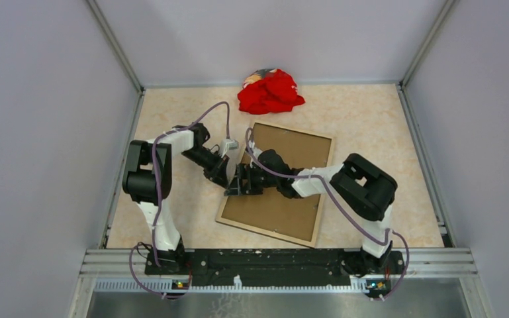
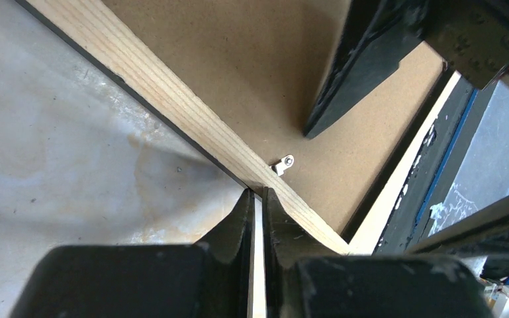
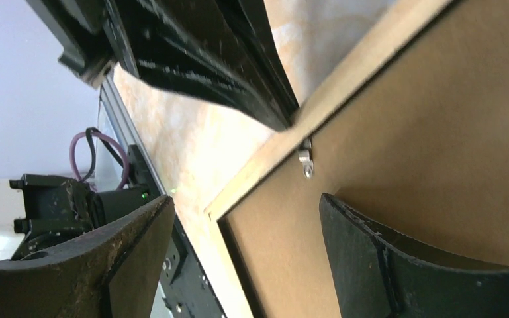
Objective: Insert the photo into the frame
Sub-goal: Install the photo frame at the center of the board.
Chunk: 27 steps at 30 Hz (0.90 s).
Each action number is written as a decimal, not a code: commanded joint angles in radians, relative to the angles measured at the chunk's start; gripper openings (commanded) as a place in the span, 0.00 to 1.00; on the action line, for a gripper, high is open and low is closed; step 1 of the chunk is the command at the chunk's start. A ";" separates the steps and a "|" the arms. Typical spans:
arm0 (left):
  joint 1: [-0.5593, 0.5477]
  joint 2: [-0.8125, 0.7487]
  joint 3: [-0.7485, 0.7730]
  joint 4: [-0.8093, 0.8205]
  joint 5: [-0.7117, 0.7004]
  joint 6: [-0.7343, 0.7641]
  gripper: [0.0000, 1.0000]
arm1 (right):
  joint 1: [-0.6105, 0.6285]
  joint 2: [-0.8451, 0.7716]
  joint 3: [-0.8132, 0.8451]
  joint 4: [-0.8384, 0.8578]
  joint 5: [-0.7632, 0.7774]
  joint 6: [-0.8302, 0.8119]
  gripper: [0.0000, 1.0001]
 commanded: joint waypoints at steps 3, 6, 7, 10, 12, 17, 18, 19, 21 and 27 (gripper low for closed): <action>-0.018 -0.007 -0.007 0.045 -0.036 0.054 0.10 | 0.006 -0.135 -0.094 -0.005 0.050 -0.024 0.81; -0.018 -0.014 -0.007 0.045 -0.030 0.053 0.09 | 0.006 -0.119 -0.108 0.000 0.050 -0.016 0.81; -0.018 -0.013 -0.007 0.045 -0.027 0.051 0.09 | 0.007 -0.107 -0.107 0.003 0.050 -0.012 0.81; -0.018 -0.010 -0.007 0.046 -0.021 0.051 0.09 | 0.016 -0.065 -0.094 0.022 0.051 0.005 0.81; -0.018 -0.007 -0.007 0.044 -0.017 0.052 0.09 | 0.021 -0.039 -0.074 0.026 0.054 0.010 0.81; -0.018 0.001 -0.008 0.041 0.000 0.063 0.09 | 0.022 0.007 0.003 -0.023 0.078 -0.021 0.81; -0.018 0.001 -0.008 0.041 0.003 0.063 0.09 | 0.022 0.015 0.019 -0.041 0.081 -0.032 0.81; -0.018 0.002 -0.007 0.040 0.006 0.063 0.09 | 0.021 0.020 0.034 -0.056 0.086 -0.041 0.81; -0.018 0.003 -0.003 0.037 0.013 0.065 0.09 | 0.020 0.028 0.052 -0.069 0.093 -0.052 0.81; -0.018 -0.002 -0.002 0.028 0.037 0.078 0.09 | 0.019 0.050 0.074 -0.089 0.093 -0.067 0.80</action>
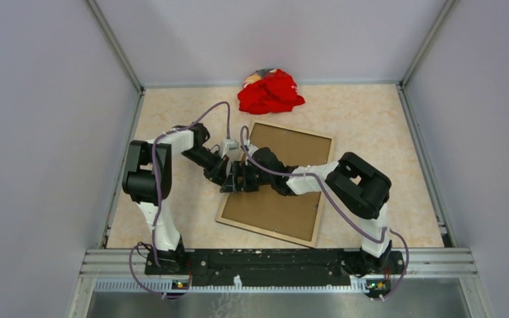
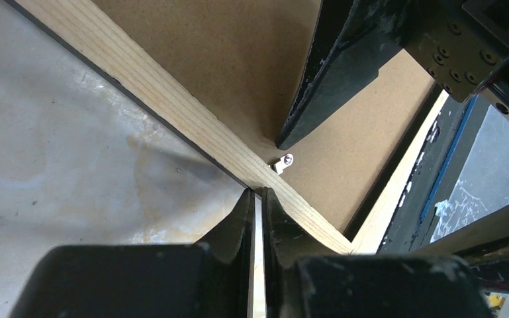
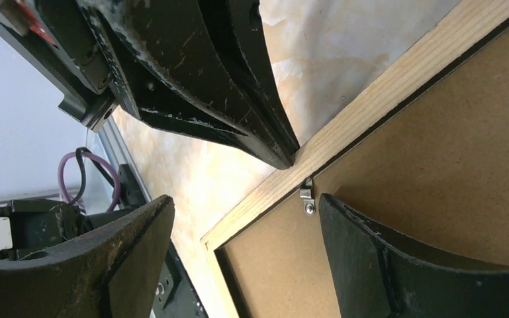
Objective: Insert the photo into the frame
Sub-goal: Install the photo frame at the center of the board.
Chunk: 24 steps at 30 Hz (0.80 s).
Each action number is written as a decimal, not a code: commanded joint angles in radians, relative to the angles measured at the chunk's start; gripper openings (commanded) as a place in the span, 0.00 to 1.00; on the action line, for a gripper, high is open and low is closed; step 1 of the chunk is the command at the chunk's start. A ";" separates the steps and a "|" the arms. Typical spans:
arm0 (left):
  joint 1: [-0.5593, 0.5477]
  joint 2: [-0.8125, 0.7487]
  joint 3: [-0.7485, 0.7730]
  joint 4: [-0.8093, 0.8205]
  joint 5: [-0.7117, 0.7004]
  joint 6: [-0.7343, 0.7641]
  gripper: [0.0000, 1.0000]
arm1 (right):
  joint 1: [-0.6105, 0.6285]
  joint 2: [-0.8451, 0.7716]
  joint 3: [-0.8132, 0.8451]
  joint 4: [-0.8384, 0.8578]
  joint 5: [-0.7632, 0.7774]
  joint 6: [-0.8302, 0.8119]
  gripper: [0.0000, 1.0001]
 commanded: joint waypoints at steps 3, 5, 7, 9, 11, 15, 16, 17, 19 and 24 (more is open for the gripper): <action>-0.018 0.000 -0.002 0.028 0.036 0.061 0.09 | 0.002 0.054 0.045 -0.051 0.010 -0.044 0.80; -0.018 0.000 -0.002 0.026 0.037 0.064 0.09 | 0.001 0.065 0.057 -0.054 -0.003 -0.045 0.80; -0.018 -0.002 -0.002 0.027 0.037 0.064 0.09 | 0.001 0.072 0.064 -0.054 -0.022 -0.044 0.80; -0.018 0.000 -0.002 0.028 0.035 0.065 0.09 | 0.002 0.076 0.067 -0.045 -0.041 -0.034 0.79; -0.018 0.001 -0.002 0.029 0.035 0.064 0.09 | 0.002 0.074 0.061 -0.037 -0.056 -0.021 0.79; -0.018 0.003 0.000 0.032 0.035 0.063 0.09 | 0.003 0.065 0.045 -0.013 -0.081 0.010 0.78; -0.018 0.005 0.001 0.033 0.035 0.062 0.09 | 0.004 0.065 0.043 -0.008 -0.088 0.018 0.78; -0.018 0.006 0.001 0.031 0.035 0.061 0.09 | 0.005 0.065 0.042 -0.003 -0.095 0.028 0.78; -0.018 0.008 0.003 0.032 0.036 0.061 0.09 | 0.006 0.068 0.039 0.007 -0.109 0.047 0.77; -0.018 0.011 0.002 0.035 0.036 0.061 0.09 | 0.010 0.069 0.022 0.054 -0.134 0.090 0.77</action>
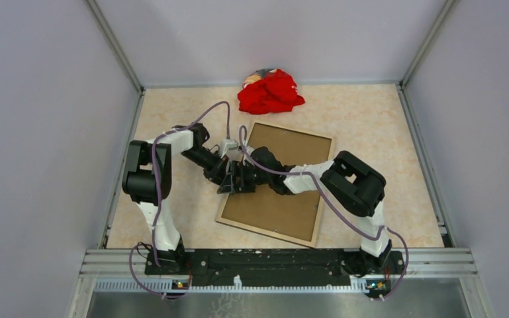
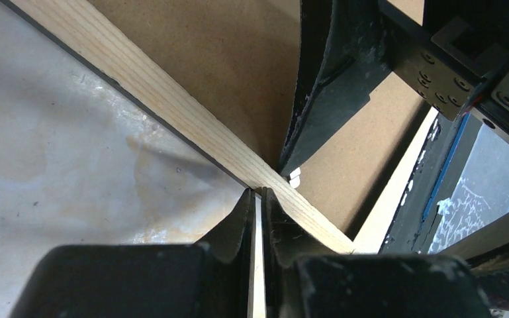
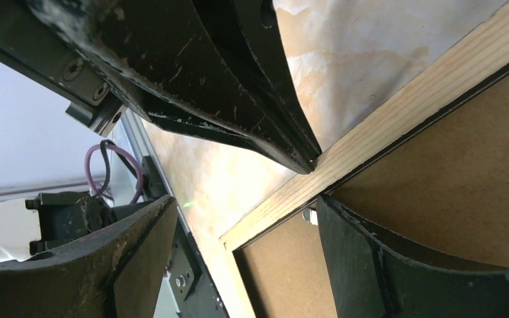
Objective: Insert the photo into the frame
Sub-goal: Install the photo frame at the center of the board.
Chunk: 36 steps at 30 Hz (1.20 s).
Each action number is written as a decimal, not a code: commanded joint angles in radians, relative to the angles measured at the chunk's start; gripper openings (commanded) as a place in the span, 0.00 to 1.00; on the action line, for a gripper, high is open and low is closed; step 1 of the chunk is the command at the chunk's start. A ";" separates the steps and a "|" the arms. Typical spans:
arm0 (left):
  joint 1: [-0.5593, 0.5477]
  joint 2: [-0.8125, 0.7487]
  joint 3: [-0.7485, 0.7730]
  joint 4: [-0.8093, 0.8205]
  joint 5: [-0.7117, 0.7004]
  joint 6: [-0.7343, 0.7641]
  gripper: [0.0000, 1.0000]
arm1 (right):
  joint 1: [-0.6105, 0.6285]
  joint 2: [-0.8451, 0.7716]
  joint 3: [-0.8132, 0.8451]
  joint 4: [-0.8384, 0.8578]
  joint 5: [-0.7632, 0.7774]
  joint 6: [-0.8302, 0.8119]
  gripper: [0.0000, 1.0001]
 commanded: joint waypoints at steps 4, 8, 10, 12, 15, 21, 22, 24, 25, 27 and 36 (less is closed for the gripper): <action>-0.021 0.009 0.000 0.040 0.033 0.042 0.09 | 0.014 0.038 0.002 0.033 -0.059 0.038 0.77; -0.021 0.001 -0.007 0.040 0.025 0.042 0.09 | -0.007 0.012 0.020 -0.022 -0.020 -0.005 0.78; -0.021 -0.002 -0.009 0.040 0.022 0.044 0.09 | -0.031 -0.020 0.020 -0.047 0.000 -0.028 0.79; -0.021 -0.003 -0.009 0.040 0.020 0.043 0.09 | -0.049 -0.073 0.013 -0.069 0.024 -0.059 0.80; -0.021 -0.004 -0.011 0.041 0.021 0.041 0.09 | -0.053 -0.134 0.001 -0.113 0.056 -0.112 0.82; -0.021 -0.006 -0.008 0.045 0.021 0.036 0.09 | -0.048 -0.163 -0.117 -0.059 0.039 -0.070 0.82; -0.021 -0.005 -0.009 0.045 0.020 0.034 0.09 | -0.044 -0.154 -0.132 -0.049 0.034 -0.060 0.82; -0.021 -0.003 -0.006 0.045 0.022 0.031 0.09 | -0.030 -0.136 -0.145 -0.030 0.025 -0.049 0.82; -0.021 -0.003 -0.005 0.045 0.022 0.030 0.09 | -0.020 -0.126 -0.144 -0.027 0.023 -0.046 0.82; -0.021 -0.003 -0.004 0.045 0.023 0.029 0.09 | -0.004 -0.105 -0.133 -0.024 0.016 -0.039 0.82; -0.021 -0.009 -0.002 0.040 0.020 0.029 0.09 | 0.028 -0.052 -0.091 0.000 0.014 0.004 0.80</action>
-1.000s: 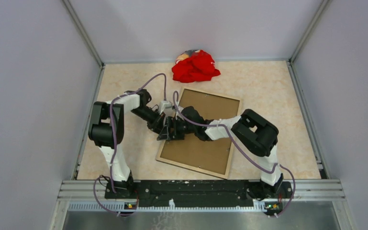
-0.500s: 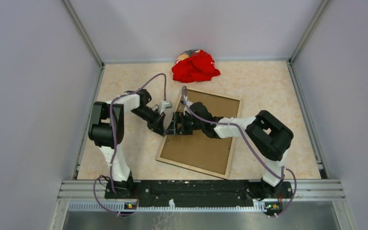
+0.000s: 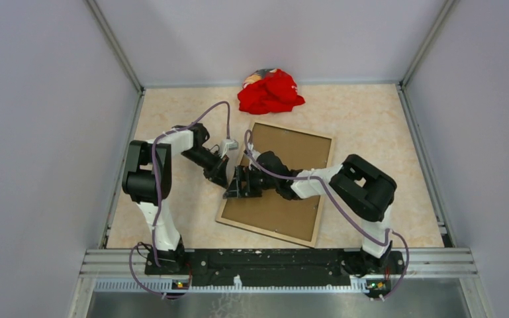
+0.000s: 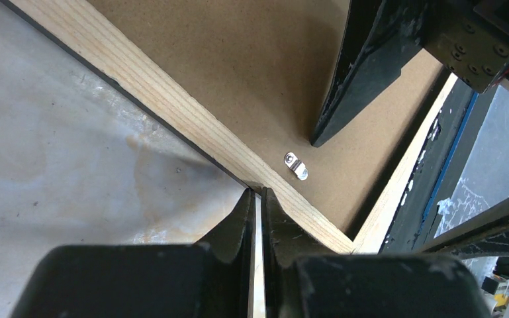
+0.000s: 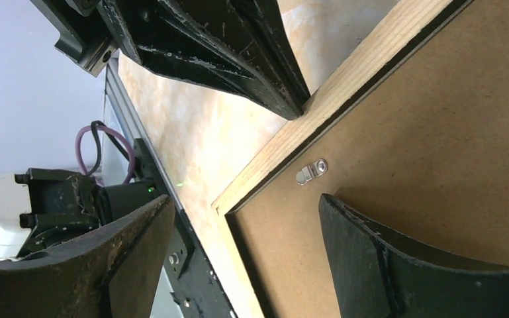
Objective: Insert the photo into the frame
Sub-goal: Install the photo frame at the center of the board.
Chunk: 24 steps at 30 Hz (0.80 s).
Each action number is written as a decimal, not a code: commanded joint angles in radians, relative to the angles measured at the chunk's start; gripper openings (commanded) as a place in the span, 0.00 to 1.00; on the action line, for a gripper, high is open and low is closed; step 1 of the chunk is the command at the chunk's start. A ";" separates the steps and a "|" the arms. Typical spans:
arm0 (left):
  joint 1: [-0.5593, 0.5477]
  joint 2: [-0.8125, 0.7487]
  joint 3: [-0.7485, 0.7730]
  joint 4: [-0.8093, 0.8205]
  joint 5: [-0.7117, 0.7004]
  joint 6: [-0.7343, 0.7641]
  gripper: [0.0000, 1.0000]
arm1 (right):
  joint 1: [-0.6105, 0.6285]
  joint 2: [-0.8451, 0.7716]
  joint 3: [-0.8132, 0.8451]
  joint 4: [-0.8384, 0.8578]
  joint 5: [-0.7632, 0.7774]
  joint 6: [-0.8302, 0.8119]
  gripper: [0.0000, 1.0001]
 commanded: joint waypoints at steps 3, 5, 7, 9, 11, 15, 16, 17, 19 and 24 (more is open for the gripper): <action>-0.021 -0.009 -0.002 0.041 0.023 0.027 0.09 | 0.027 0.043 0.037 -0.012 0.014 0.023 0.80; -0.021 -0.009 -0.002 0.039 0.023 0.027 0.09 | 0.028 0.046 0.039 -0.006 0.026 0.031 0.80; -0.021 -0.010 -0.004 0.039 0.025 0.028 0.09 | 0.029 0.055 0.044 0.007 0.025 0.044 0.80; -0.021 -0.012 -0.004 0.038 0.023 0.030 0.09 | 0.031 0.067 0.049 0.017 0.020 0.057 0.80; -0.021 -0.013 -0.004 0.037 0.022 0.033 0.09 | 0.033 0.074 0.056 0.015 0.026 0.060 0.80; -0.021 -0.013 -0.005 0.036 0.022 0.034 0.09 | 0.034 0.085 0.058 0.022 0.040 0.066 0.80; -0.021 -0.013 -0.007 0.036 0.022 0.034 0.09 | 0.034 0.089 0.061 0.023 0.044 0.068 0.80; -0.021 -0.011 -0.006 0.036 0.022 0.034 0.09 | 0.035 0.091 0.063 0.023 0.049 0.070 0.80; -0.021 -0.013 -0.007 0.036 0.022 0.035 0.09 | 0.035 0.092 0.066 0.023 0.059 0.070 0.80; -0.021 -0.013 -0.007 0.035 0.021 0.039 0.09 | 0.035 0.096 0.070 0.020 0.066 0.072 0.80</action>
